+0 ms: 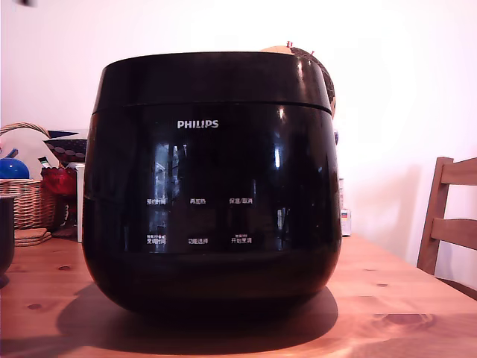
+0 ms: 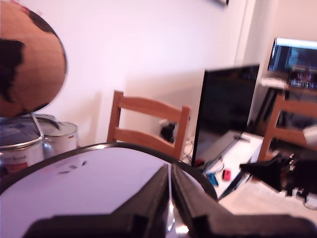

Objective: Open the rice cooker by pressing the large metal button on the top of its lid with medium force

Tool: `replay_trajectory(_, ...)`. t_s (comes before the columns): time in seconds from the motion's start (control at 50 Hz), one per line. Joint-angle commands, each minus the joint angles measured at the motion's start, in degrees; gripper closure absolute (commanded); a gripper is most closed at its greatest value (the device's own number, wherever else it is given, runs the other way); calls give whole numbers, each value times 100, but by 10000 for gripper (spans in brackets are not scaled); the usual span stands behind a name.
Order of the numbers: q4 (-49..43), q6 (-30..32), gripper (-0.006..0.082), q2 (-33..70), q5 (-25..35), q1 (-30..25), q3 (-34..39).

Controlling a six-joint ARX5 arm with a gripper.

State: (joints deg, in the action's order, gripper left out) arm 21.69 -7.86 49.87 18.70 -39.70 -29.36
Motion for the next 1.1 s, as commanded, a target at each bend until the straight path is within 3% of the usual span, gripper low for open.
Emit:
replay_trajectory(0.0, 44, 205, 791, 254, -188, -151, -131)
replay_trajectory(0.44, -1038, 990, 791, 1169, -1237, -660, -715)
replay_trajectory(1.08, -2234, 1137, 791, 1781, -1322, -697, -715)
